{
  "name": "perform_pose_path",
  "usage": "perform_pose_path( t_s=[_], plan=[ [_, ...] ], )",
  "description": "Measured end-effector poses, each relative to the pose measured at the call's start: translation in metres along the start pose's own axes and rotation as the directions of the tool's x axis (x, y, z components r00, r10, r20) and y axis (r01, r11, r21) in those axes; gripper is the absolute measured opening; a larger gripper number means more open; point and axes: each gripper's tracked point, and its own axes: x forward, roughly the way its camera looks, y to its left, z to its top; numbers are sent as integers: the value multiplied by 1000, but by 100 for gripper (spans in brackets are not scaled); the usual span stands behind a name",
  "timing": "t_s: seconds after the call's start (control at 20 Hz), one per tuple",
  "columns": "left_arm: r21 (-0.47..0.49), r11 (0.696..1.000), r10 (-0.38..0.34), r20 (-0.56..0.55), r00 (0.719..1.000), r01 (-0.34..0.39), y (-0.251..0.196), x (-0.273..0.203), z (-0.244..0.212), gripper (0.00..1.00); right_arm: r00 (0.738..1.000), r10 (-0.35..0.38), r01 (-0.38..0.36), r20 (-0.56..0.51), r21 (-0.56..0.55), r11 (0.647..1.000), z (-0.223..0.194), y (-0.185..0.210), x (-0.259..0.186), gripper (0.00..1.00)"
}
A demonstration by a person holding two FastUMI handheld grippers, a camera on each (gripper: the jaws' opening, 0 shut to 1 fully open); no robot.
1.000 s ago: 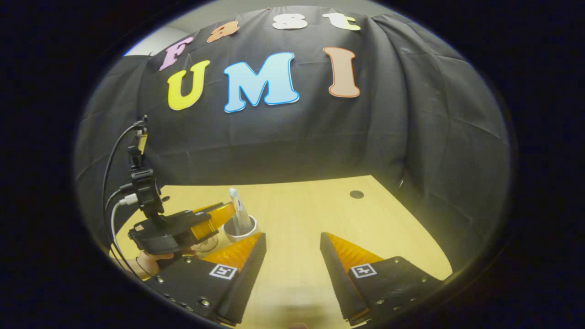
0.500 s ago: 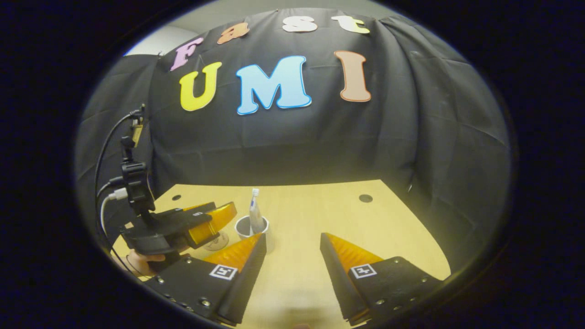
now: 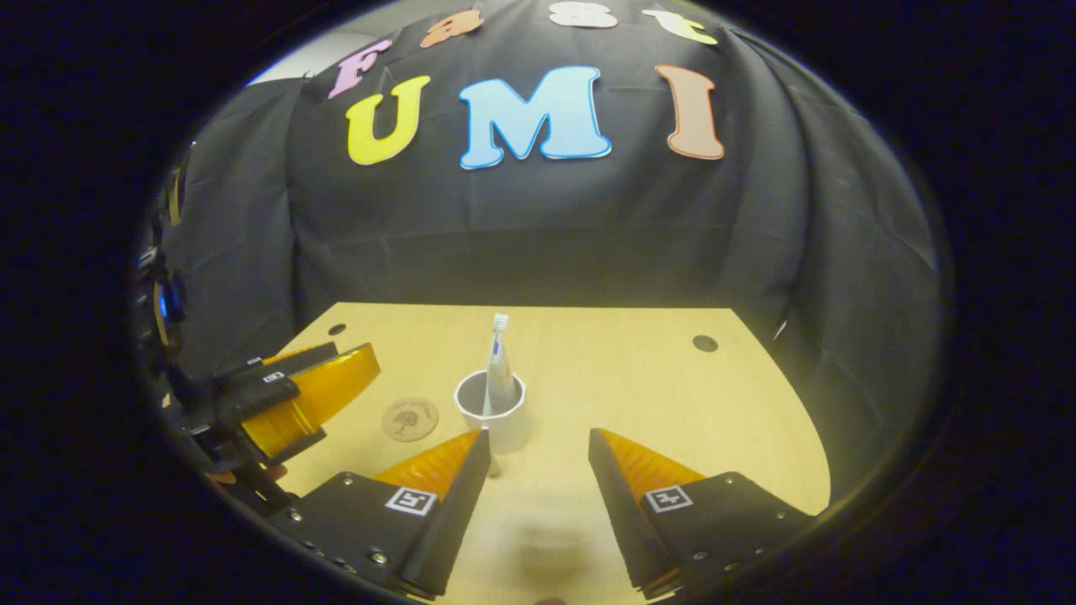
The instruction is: Put the toothbrush and toothpaste on the desktop into the cup, then pick up the cup and place it on the coaster on the desktop.
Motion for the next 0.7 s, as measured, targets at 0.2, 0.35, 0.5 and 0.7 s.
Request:
perform_pose_path(
  t_s=[0.2,0.35,0.5,0.7],
  plan=[
    [-7,1000,14,6,1000,-14,13,-16,4,81,994,24,-23,-109,10,1000,-8,17,15,75],
    [-6,1000,15,3,1000,-15,26,-23,5,93,983,16,-13,-183,19,1000,-10,28,29,75],
    [-17,1000,4,-5,1000,-4,38,-28,5,93,971,15,-9,-240,26,1000,-14,38,44,75],
    [-33,999,-23,-6,1000,23,54,-29,10,93,957,-21,27,-288,17,999,-16,47,62,75]
  ],
)
